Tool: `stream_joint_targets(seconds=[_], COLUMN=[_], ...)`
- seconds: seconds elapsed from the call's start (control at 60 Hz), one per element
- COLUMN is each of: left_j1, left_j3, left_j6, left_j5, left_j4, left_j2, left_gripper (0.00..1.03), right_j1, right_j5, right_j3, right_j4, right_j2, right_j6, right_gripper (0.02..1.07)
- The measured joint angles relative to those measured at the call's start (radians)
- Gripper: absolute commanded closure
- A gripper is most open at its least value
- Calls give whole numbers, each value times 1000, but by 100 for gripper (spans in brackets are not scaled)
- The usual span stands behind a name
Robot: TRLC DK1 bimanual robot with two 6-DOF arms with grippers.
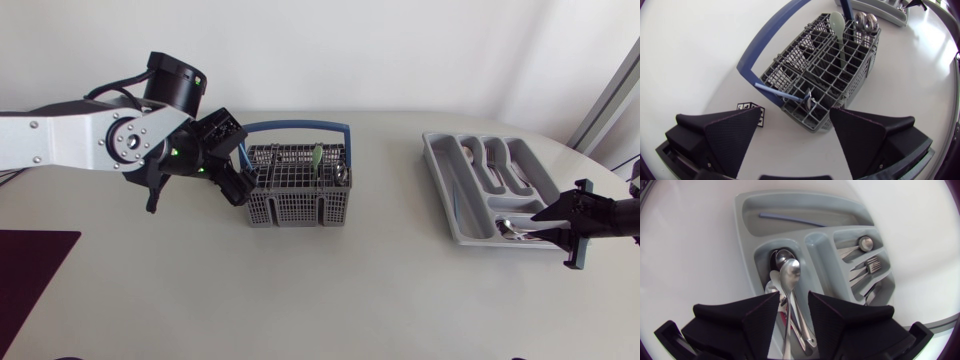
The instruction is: Transfer all utensils from the basket to the drawer tray.
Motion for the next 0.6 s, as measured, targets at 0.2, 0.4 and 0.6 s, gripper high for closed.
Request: stream_joint_targets(seconds=[0.2, 0.4, 0.6], left_j1=[-2, -11, -31], left_j3=[-101, -165, -170], left_j6=[34, 33, 31], left_j5=[0, 0, -2], left_j4=[185, 341, 379], left_j2=[-18, -19, -3], left_gripper=[27, 44, 61], right_j1=[25, 74, 151], right_j5=[-18, -44, -49], right_j3=[-77, -166, -267], right_j4=[46, 69, 98], right_j2=[-133, -249, -402], right_j6=[69, 143, 254], right_gripper=[37, 37, 31])
